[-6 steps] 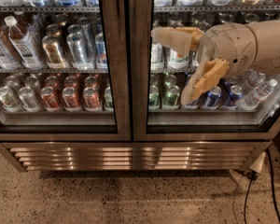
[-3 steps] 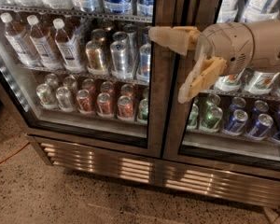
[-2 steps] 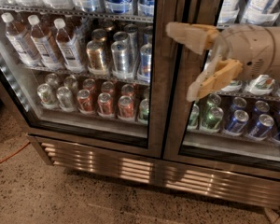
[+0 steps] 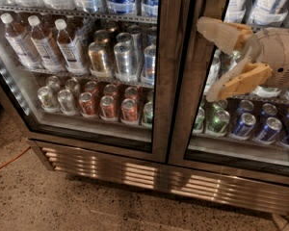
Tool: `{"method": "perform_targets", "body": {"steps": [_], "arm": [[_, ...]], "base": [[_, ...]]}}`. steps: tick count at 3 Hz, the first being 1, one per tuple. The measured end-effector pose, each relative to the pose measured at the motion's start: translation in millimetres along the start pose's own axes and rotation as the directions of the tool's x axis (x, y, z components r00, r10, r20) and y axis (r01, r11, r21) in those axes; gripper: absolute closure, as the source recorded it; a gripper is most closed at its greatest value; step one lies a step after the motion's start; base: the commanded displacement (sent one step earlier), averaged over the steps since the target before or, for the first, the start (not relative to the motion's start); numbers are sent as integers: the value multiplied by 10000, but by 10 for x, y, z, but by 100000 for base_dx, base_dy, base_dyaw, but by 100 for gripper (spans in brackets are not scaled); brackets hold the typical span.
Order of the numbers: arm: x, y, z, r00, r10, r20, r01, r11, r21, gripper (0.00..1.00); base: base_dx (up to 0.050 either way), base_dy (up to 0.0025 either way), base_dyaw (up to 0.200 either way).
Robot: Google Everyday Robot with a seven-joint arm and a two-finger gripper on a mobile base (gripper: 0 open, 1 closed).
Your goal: Open left fridge door
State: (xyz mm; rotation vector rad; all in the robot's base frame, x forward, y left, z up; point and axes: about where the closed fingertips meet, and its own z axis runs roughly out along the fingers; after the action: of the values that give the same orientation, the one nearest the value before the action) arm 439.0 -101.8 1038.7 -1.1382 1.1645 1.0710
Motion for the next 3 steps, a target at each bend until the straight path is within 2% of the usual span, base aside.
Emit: {"method": "perform_targets", "body": {"steps": [1,3], "arm": [[-39,-61,182,9969,89,-781,-79,9999,125,0],[-6,-127,410,9839,160,-1778,-86,9991,421,0]], "base": [[0,0,0],[0,0,0]]}}
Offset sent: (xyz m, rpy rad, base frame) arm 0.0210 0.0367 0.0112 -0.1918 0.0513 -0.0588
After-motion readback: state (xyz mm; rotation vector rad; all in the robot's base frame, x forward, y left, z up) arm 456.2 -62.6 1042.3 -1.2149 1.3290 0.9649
